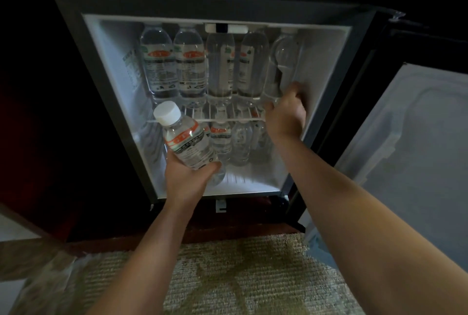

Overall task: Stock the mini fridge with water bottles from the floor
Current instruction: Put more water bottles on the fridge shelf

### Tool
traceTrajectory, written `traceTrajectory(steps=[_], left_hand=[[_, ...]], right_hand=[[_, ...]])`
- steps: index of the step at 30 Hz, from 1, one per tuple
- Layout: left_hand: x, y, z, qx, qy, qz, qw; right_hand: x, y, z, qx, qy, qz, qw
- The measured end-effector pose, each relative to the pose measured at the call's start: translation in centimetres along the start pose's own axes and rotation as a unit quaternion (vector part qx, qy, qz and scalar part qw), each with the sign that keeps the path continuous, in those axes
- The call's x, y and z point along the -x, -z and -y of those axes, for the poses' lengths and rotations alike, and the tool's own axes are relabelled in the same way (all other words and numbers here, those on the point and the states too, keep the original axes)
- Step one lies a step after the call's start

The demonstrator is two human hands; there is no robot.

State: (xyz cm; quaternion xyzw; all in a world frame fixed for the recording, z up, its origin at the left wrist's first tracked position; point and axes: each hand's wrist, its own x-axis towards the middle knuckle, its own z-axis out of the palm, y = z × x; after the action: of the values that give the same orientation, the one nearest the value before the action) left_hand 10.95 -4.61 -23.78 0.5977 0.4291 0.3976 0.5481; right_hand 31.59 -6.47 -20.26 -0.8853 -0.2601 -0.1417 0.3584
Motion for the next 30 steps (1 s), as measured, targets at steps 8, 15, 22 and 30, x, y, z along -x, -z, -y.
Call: traceTrajectory(steps=[8, 15, 22, 30], left_hand=[[-0.1, 0.0, 0.4, -0.022, -0.002, -0.004, 1.000], [-0.1, 0.0, 0.4, -0.026, -0.003, 0.004, 1.000], [0.3, 0.4, -0.6, -0.055, 0.006, 0.031, 0.998], [3.1, 1.0, -2.9, -0.162, 0.001, 0.070, 0.984]], right_hand=[[-2.7, -1.7, 1.1, 0.047, -0.053, 0.030, 0.997], [-2.4, -1.1, 1.4, 0.002, -0.072, 0.049, 0.996], [3.3, 1.0, 1.4, 0.031, 0.113, 0.026, 0.993], [10.5, 8.8, 3.1, -0.398, 0.038, 0.354, 0.846]])
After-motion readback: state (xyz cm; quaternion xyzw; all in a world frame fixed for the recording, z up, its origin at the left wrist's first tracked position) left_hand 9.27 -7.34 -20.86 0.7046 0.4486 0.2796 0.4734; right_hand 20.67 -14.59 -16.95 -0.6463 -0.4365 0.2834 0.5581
